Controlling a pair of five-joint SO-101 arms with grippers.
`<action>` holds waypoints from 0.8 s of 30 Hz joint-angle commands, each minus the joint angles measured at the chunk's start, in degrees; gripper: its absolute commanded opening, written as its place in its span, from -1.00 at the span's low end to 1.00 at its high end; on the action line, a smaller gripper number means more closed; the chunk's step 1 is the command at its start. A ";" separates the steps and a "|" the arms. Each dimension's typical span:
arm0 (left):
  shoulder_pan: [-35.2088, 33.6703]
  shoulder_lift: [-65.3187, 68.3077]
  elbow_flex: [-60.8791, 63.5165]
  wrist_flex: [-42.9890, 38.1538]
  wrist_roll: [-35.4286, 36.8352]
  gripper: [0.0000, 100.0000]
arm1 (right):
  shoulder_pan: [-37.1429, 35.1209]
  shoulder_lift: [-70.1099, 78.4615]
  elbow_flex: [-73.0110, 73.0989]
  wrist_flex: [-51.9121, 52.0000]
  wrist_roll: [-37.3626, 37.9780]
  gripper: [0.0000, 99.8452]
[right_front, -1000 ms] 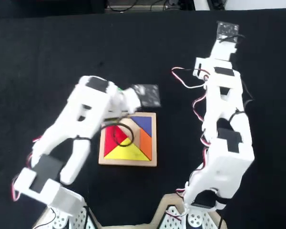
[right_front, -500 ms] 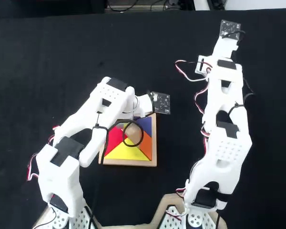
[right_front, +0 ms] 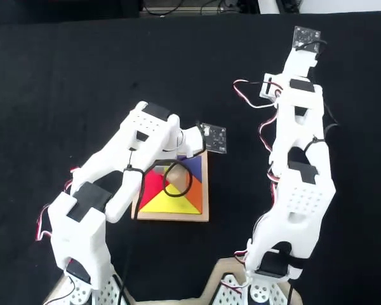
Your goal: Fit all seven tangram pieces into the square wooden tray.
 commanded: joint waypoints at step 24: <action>-2.95 -2.81 -12.88 12.31 2.90 -0.48 | 0.18 -0.57 -3.30 0.26 0.09 -0.98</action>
